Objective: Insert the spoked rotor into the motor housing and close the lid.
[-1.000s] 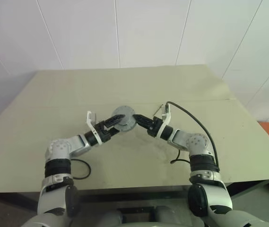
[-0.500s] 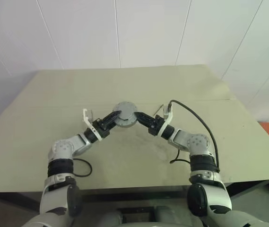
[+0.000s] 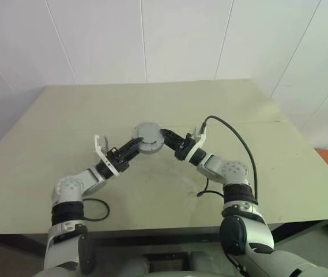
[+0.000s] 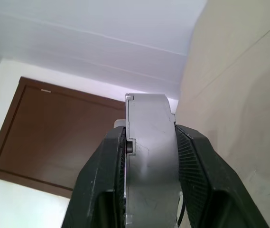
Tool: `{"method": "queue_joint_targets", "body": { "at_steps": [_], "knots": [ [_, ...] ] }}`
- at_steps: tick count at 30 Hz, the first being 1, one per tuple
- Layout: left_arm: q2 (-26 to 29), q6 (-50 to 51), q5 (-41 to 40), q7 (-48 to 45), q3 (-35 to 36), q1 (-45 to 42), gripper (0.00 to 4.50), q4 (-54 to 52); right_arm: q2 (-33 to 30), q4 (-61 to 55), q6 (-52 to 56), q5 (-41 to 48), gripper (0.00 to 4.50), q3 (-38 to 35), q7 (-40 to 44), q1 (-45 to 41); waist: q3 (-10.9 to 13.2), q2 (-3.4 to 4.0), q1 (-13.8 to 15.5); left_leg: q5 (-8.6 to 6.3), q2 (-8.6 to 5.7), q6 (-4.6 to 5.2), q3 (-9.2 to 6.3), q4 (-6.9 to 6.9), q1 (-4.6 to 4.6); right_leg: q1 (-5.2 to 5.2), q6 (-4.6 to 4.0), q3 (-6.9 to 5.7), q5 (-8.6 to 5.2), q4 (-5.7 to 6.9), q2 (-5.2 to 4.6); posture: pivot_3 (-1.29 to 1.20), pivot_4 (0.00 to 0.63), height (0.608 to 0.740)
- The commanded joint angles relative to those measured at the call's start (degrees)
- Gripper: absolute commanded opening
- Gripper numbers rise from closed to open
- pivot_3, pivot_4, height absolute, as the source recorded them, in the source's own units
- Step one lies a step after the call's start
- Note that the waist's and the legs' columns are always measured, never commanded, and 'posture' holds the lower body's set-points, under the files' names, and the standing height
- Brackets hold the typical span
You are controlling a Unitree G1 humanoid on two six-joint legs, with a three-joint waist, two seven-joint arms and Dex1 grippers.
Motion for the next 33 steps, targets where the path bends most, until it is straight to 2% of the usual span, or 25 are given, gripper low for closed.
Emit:
{"method": "queue_joint_targets", "body": {
  "at_steps": [1,4,9,12,18,33],
  "knots": [
    [-1.24,0.06,-0.65,-3.40,-3.47,-2.25,2.12,-3.51,1.52,-0.97,0.60,-0.06,2.86,2.35,-0.03,-1.64,0.00,0.00,-0.11,0.00,0.00,0.00,0.00,0.00,-0.01,-0.01,0.00,0.00,0.00,-0.01,0.00,0.00,0.000,0.740],
    [-1.58,-0.45,-0.41,-3.38,-3.58,-2.35,2.12,-2.66,1.68,-1.12,1.32,1.40,3.87,1.16,-1.16,-2.28,0.04,0.06,-0.31,0.00,0.01,-0.01,0.00,-0.01,0.00,-0.03,-0.01,0.01,0.00,0.01,0.02,0.00,0.000,0.740],
    [-3.95,-0.90,-3.27,-1.08,0.36,-3.38,2.12,-1.77,1.81,-2.89,2.63,2.08,3.87,1.71,-0.44,-1.58,0.05,0.08,-0.19,0.02,0.04,-0.03,0.00,0.00,0.01,-0.02,-0.03,0.01,0.02,0.03,0.04,0.00,0.000,0.740],
    [-5.42,-3.11,-5.54,0.35,5.10,-4.86,2.12,0.91,2.10,-2.10,1.16,1.78,3.87,0.71,-1.64,-1.23,0.05,0.08,-0.16,0.02,0.03,-0.03,0.00,0.00,0.02,-0.01,-0.03,0.01,0.02,0.03,0.04,0.00,0.000,0.740],
    [-5.77,-4.31,-8.07,2.24,9.88,-6.10,2.12,3.50,1.89,-1.89,-0.27,2.36,3.87,0.08,-1.42,-1.33,0.05,0.08,-0.18,0.02,0.03,-0.03,0.00,0.00,0.01,-0.02,-0.03,0.01,0.02,0.02,0.05,0.00,0.000,0.740],
    [-5.90,-13.52,-8.79,6.56,16.39,-7.79,2.12,8.66,1.63,-5.55,-0.23,3.57,3.87,1.33,1.68,-0.14,0.05,0.07,-0.18,0.02,0.04,-0.04,-0.01,0.00,0.02,-0.02,-0.03,0.01,0.02,0.02,0.07,0.00,0.000,0.740]
  ]
}}
